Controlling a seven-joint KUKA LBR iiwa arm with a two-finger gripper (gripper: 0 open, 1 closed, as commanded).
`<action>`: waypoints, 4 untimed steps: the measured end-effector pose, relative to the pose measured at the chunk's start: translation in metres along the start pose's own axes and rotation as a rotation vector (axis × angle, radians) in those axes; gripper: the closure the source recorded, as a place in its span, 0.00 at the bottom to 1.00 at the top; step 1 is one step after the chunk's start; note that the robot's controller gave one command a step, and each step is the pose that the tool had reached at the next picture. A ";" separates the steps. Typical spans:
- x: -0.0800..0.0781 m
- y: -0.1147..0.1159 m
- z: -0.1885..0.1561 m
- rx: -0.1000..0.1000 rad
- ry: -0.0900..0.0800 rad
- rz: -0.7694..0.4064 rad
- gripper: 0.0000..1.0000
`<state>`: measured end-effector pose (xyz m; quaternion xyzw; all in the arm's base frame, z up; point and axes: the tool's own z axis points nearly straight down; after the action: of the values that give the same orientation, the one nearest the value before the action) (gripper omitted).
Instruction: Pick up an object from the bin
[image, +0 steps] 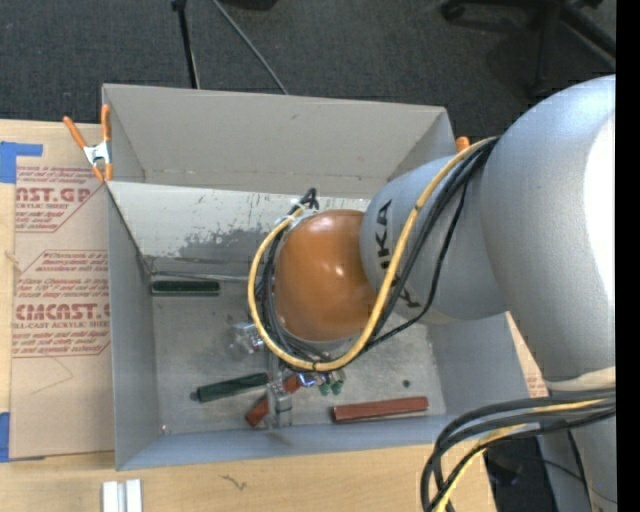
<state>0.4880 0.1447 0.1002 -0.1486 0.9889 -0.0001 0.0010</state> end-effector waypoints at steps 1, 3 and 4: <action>0.009 -0.011 0.001 -0.002 0.003 0.035 0.00; 0.004 -0.004 0.030 -0.001 -0.005 0.104 0.00; 0.006 -0.003 0.030 -0.002 0.001 0.103 1.00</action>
Offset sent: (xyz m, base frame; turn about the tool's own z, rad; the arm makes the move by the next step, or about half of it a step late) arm -0.0051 -0.0142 -0.0002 0.0354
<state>0.4836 0.1401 0.0705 -0.0973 0.9953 0.0010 0.0004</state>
